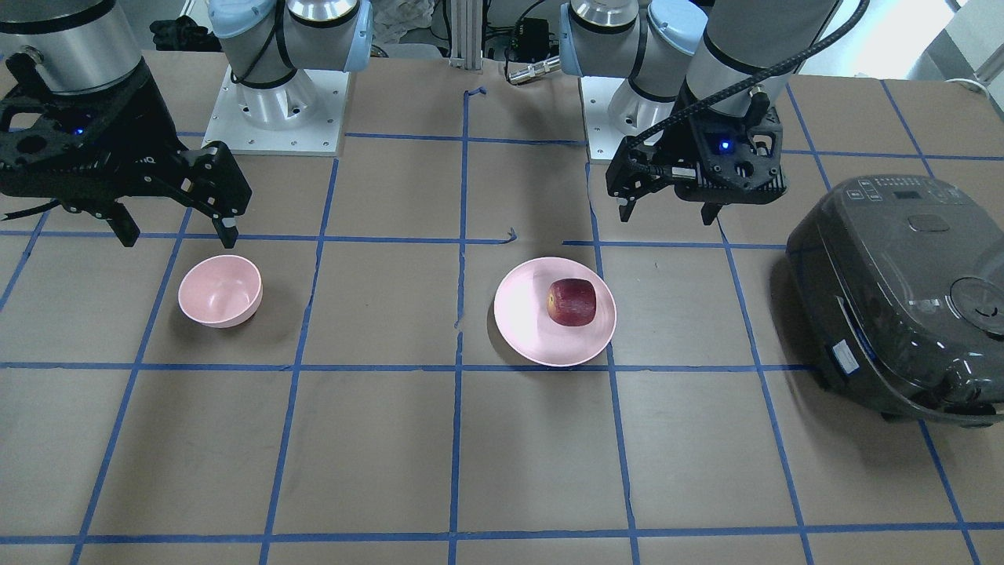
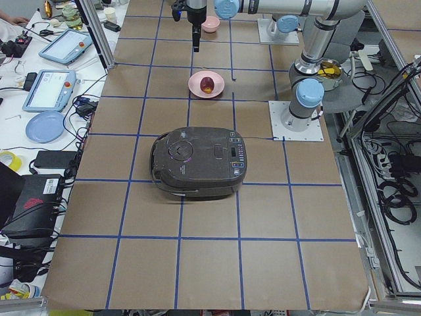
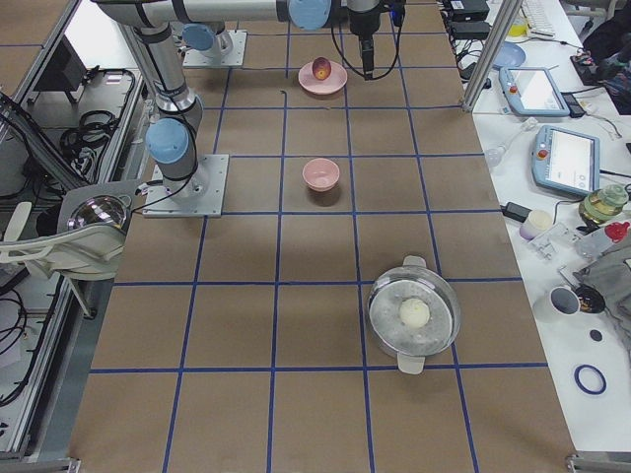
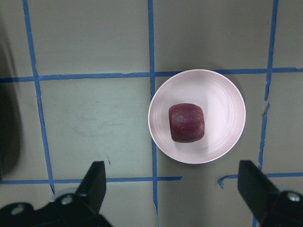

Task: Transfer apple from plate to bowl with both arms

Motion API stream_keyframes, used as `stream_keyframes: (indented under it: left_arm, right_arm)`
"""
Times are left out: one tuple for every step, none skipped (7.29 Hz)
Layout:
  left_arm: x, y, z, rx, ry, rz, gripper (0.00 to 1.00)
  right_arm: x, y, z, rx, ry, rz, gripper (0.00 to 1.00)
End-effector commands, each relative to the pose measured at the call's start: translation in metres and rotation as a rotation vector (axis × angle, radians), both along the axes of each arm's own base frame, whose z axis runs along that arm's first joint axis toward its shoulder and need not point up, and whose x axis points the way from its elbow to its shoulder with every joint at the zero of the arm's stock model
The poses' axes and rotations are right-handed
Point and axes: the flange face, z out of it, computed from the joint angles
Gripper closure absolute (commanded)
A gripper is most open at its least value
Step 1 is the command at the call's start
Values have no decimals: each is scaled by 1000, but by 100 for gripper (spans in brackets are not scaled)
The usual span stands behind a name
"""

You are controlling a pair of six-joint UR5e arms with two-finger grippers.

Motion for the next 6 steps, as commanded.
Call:
stream_keyframes:
  left_arm:
    - [-5, 6, -20, 16, 2, -9, 0]
    - [-4, -3, -20, -49, 3, -12, 0]
    - [-6, -6, -26, -46, 11, 1, 0]
    - [-7, -1, -37, -27, 9, 0, 0]
    - [-5, 4, -40, -21, 5, -11, 0]
    - [-7, 1, -52, -2, 14, -22, 0]
  right_arm:
    - [0, 0, 0, 0, 0, -1, 0]
    - [0, 0, 0, 0, 0, -1, 0]
    - [0, 0, 0, 1, 0, -1, 0]
    - [0, 0, 0, 1, 0, -1, 0]
    - [0, 0, -1, 3, -2, 0, 0]
    - [-2, -1, -4, 10, -7, 1, 0]
